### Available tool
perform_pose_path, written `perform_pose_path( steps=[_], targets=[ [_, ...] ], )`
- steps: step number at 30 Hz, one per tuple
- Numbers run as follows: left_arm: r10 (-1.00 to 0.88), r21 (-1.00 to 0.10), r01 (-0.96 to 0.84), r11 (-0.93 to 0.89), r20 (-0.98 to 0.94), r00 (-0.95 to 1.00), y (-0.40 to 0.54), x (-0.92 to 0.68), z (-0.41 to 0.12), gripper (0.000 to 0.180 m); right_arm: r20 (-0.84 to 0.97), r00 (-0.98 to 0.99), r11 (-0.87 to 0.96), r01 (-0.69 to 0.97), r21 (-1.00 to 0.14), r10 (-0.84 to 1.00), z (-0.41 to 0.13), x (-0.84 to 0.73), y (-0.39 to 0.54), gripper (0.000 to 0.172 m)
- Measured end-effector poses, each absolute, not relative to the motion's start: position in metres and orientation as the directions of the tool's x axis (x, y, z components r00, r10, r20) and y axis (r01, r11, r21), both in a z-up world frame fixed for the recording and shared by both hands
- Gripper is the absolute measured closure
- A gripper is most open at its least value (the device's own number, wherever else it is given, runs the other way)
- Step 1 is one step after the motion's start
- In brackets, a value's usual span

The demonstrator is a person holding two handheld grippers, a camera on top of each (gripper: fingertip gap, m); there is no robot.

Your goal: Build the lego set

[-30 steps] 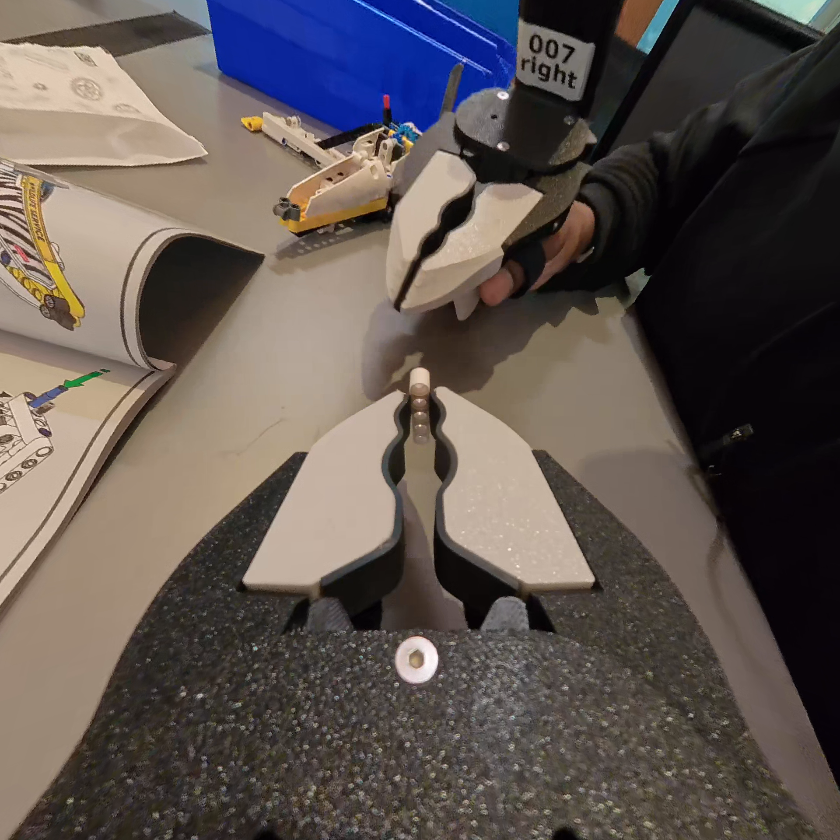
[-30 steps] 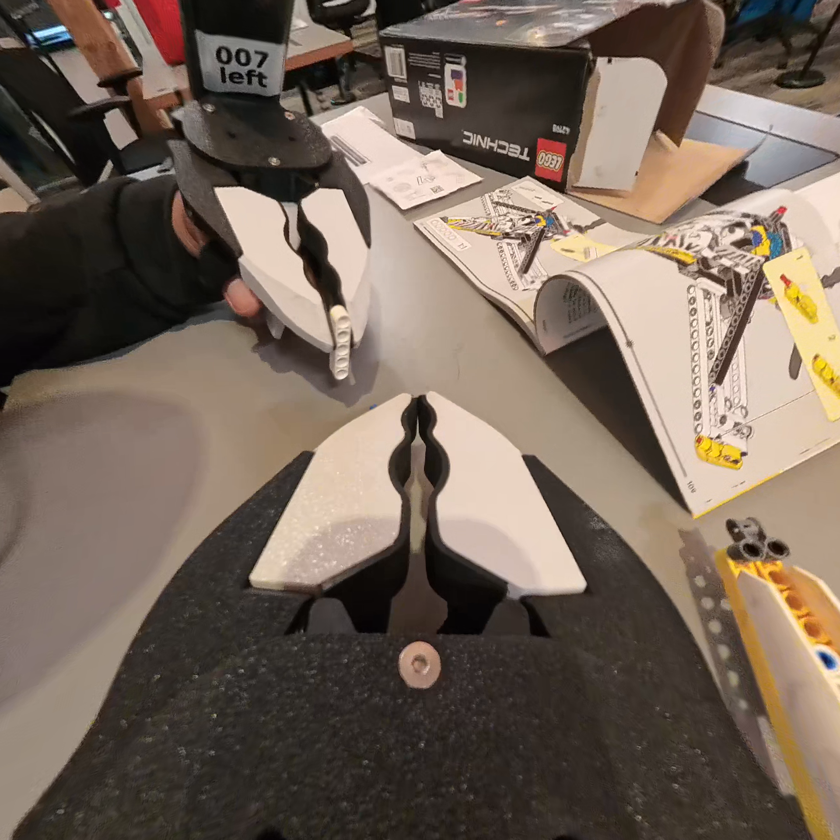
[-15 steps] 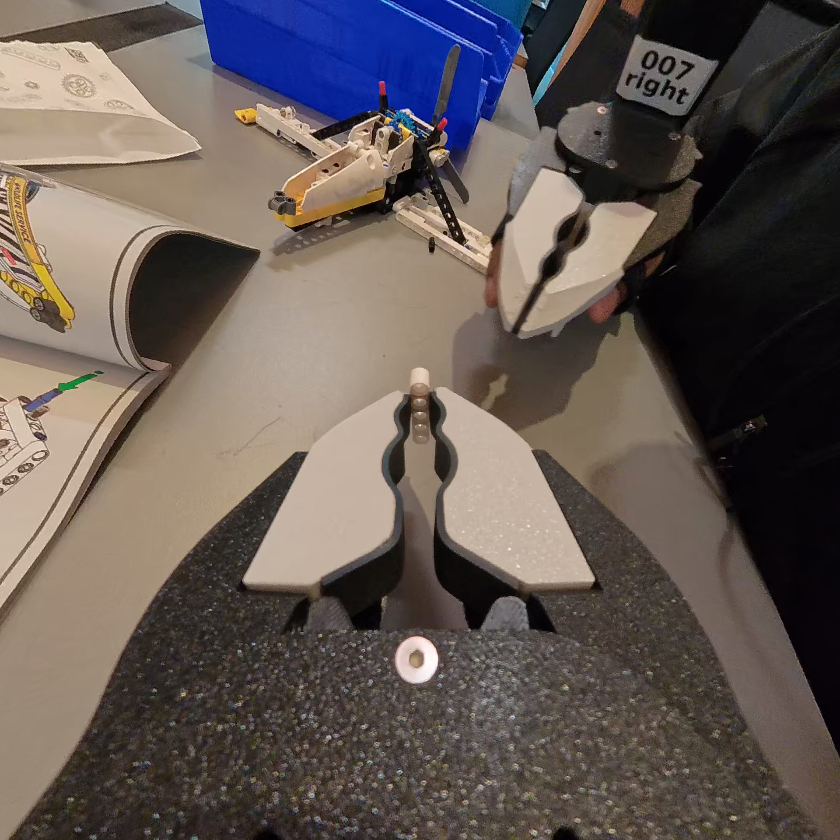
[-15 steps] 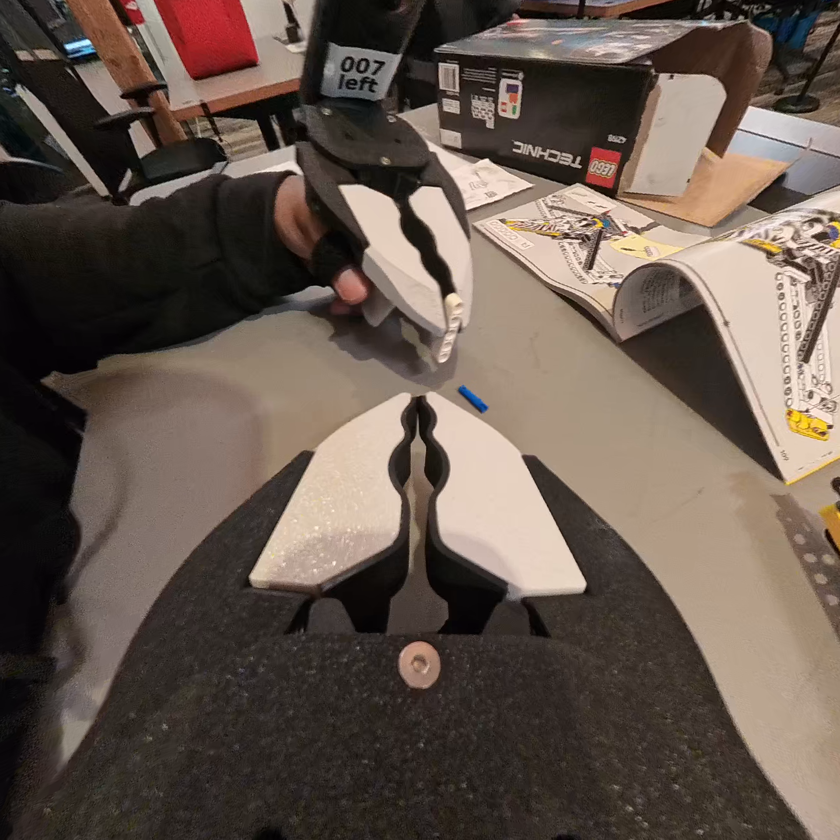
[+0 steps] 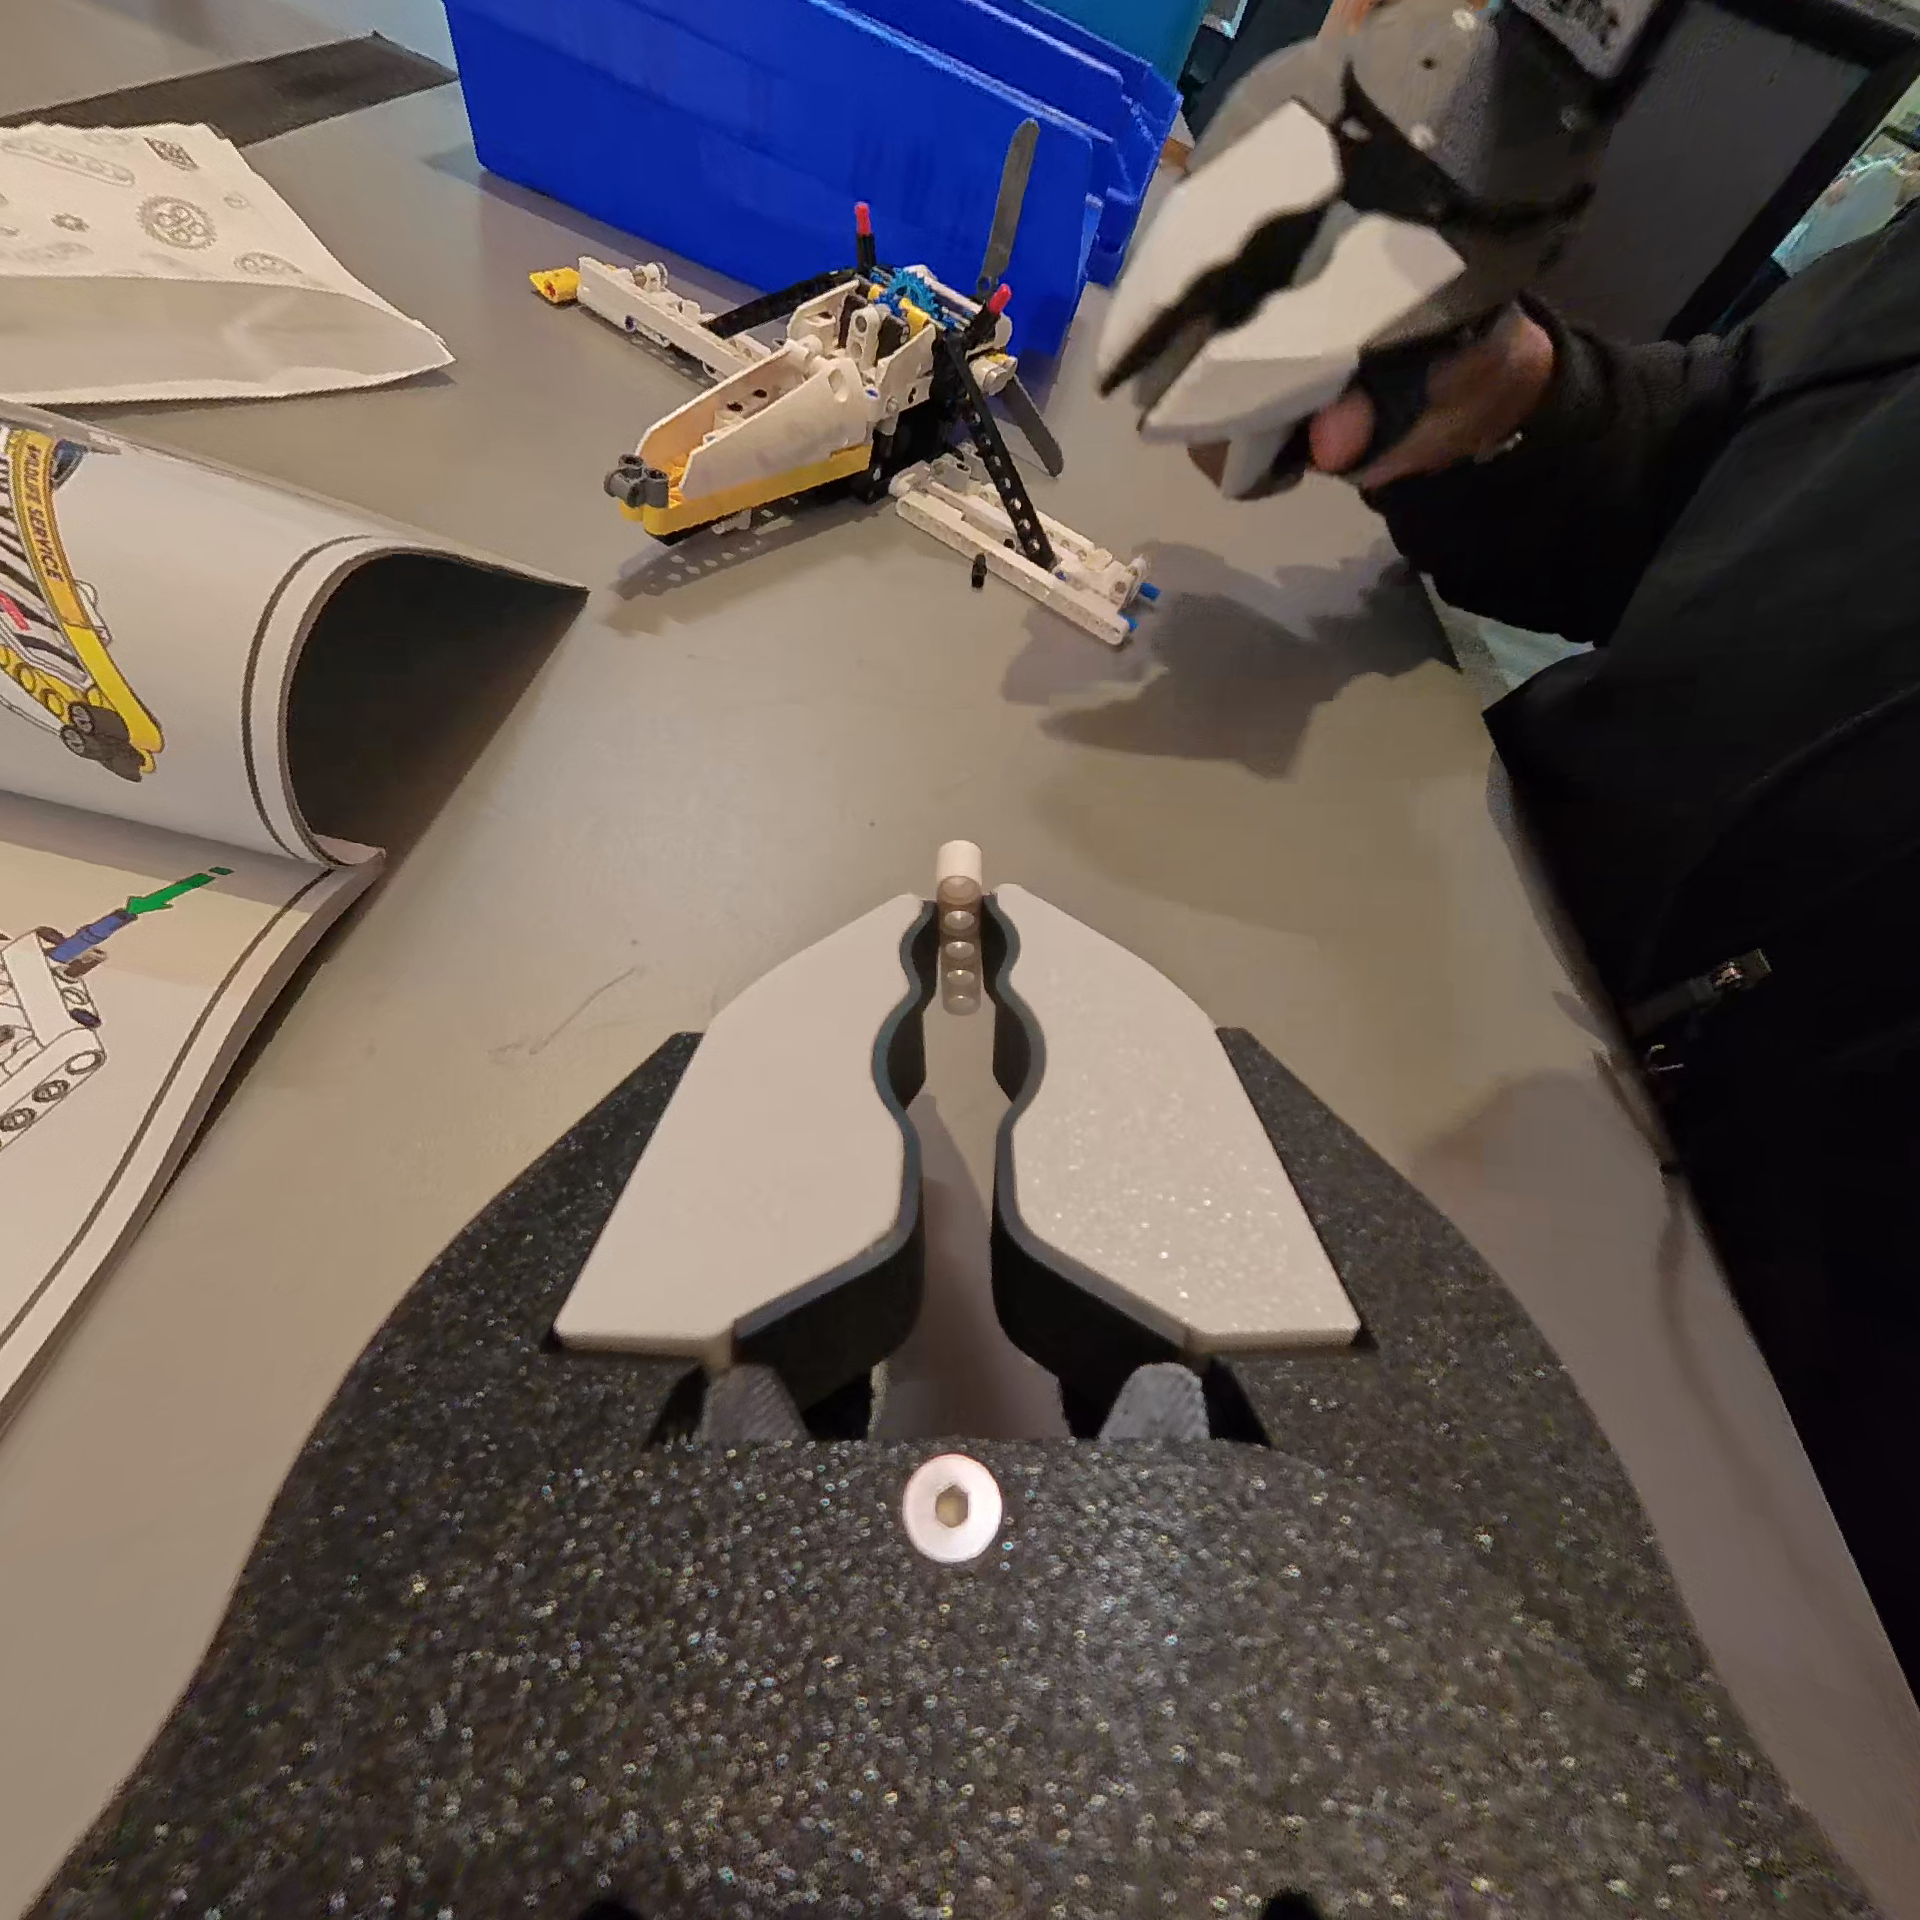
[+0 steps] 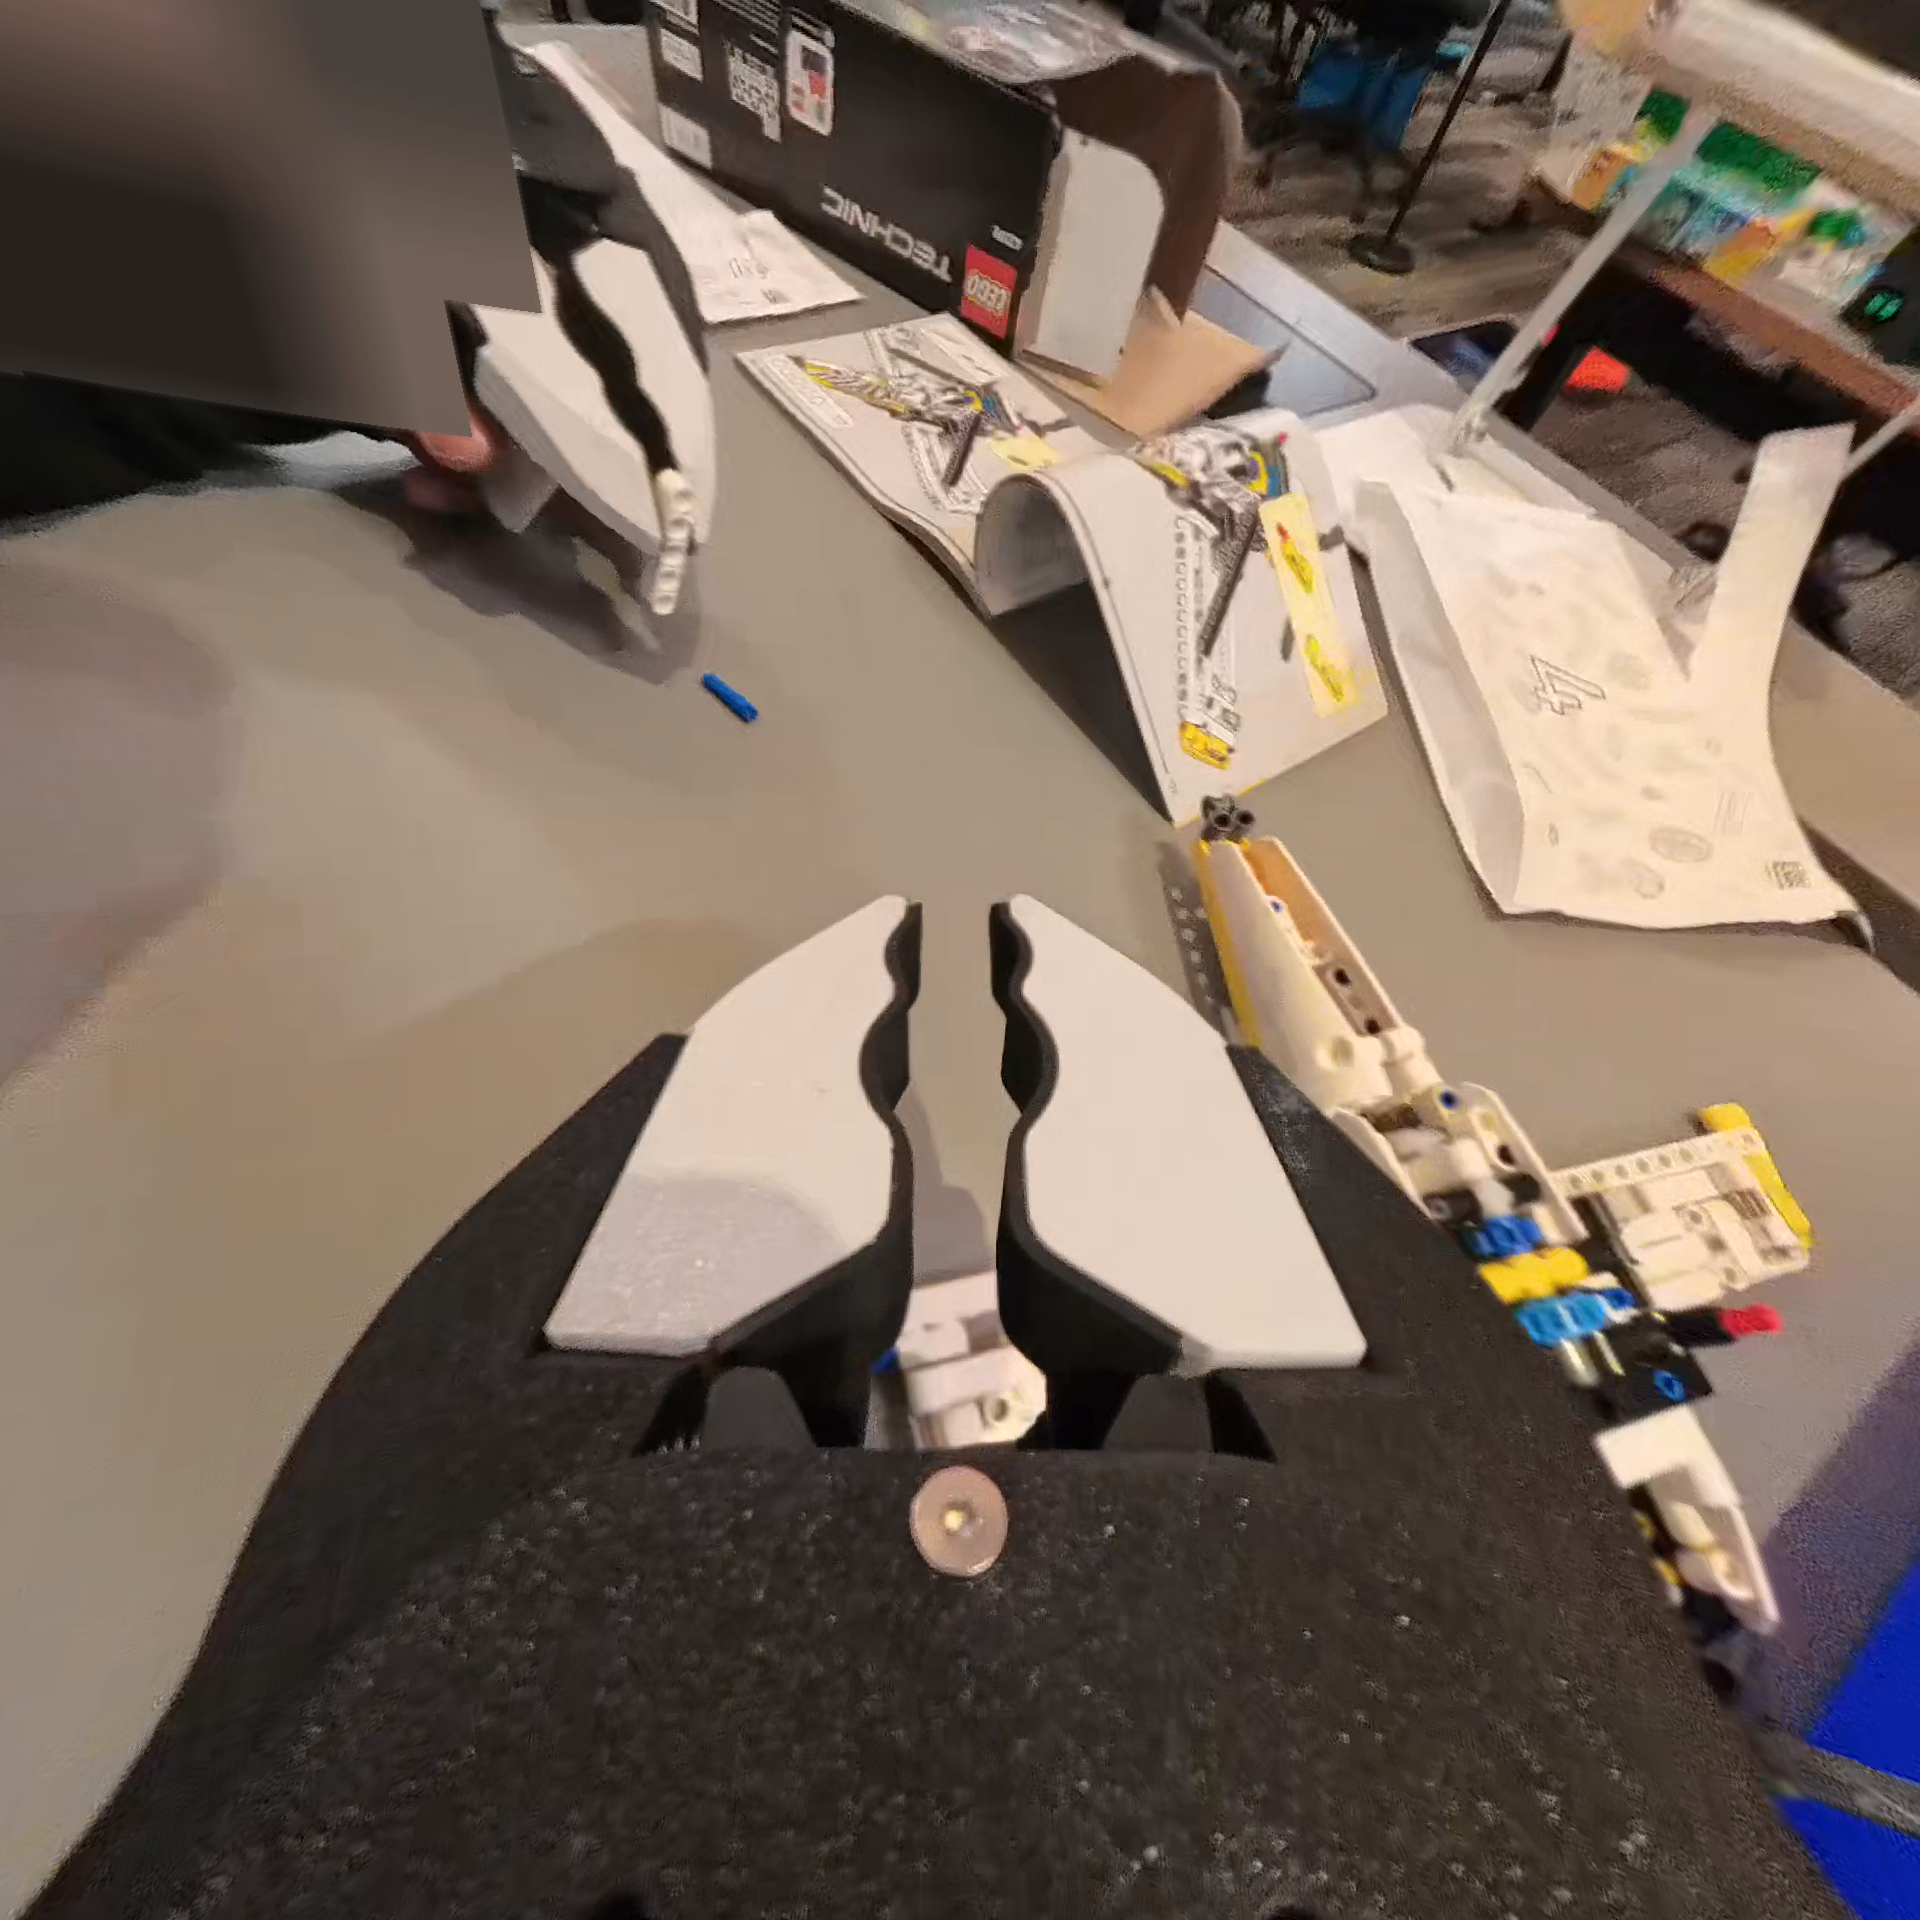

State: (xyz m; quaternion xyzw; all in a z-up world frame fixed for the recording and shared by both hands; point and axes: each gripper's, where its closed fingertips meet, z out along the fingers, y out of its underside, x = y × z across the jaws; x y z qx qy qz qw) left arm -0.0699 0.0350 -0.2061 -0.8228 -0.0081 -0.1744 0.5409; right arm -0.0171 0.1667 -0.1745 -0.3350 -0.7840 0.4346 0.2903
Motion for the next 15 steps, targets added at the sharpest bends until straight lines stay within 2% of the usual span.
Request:
perform_pose_path(
  steps=[3,8,11,15],
  targets=[
    [-0.177,-0.906,0.243,-0.347,0.318,0.931,0.038,-0.072,-0.195,0.173,0.064,-0.656,0.351,0.317,-0.881,0.752,-0.168,-0.022,0.168,0.155],
    [-0.263,-0.868,0.492,-0.066,0.491,0.831,0.043,-0.077,-0.149,0.173,-0.118,-0.788,0.275,0.345,-0.897,0.604,-0.178,-0.034,0.085,0.144],
    [-0.301,-0.851,0.524,-0.030,0.508,0.807,0.043,-0.074,-0.142,0.174,-0.227,-0.803,0.196,0.388,-0.900,0.551,-0.177,-0.047,0.049,0.143],
    [-0.333,-0.869,0.491,-0.056,0.480,0.812,0.043,-0.066,-0.143,0.174,-0.282,-0.805,0.133,0.404,-0.905,0.522,-0.166,-0.060,0.031,0.144]
  ],
)
